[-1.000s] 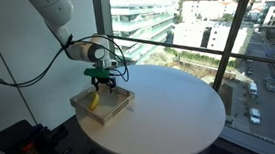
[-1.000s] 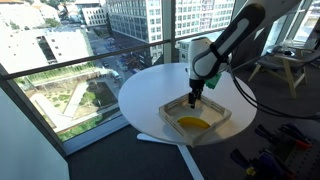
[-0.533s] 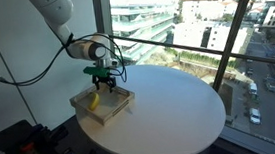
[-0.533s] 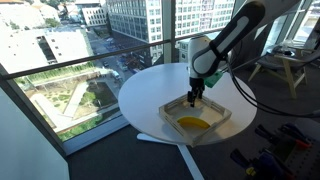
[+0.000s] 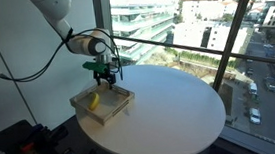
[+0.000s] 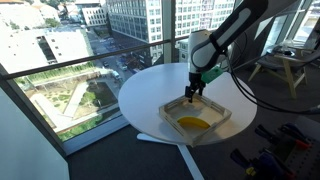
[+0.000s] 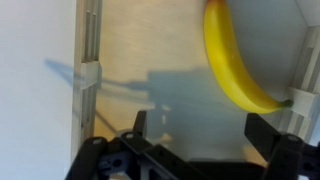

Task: Remove the banana plush toy from the table and put it on the wooden tray

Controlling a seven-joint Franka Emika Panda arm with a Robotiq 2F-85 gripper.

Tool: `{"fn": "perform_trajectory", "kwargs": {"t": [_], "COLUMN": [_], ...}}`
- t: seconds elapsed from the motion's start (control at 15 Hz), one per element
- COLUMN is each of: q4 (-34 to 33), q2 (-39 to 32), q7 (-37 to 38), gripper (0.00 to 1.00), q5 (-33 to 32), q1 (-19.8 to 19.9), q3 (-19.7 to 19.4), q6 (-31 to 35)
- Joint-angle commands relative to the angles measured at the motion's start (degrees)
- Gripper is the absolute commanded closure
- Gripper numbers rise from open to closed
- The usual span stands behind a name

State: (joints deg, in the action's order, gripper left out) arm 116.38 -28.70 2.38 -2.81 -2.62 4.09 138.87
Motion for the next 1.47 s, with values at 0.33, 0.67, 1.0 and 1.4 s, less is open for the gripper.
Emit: {"fn": "perform_trajectory", "kwargs": {"t": [0.33, 0.67, 1.0, 1.4], "q4": [0.7, 1.4, 2.7, 5.3], "q2": [4.4, 6.2, 8.8, 12.8], "q7": [3.6, 4.6, 4.8, 5.5], "gripper": [0.0, 0.0, 0.0, 0.0], "q5": [1.6, 1.8, 2.2, 2.1], "q1": [-1.3, -1.5, -1.6, -1.7], "q3": [-1.0, -0.9, -0.8, -0.7], "q6": [-0.8, -0.7, -0.6, -0.7]}}
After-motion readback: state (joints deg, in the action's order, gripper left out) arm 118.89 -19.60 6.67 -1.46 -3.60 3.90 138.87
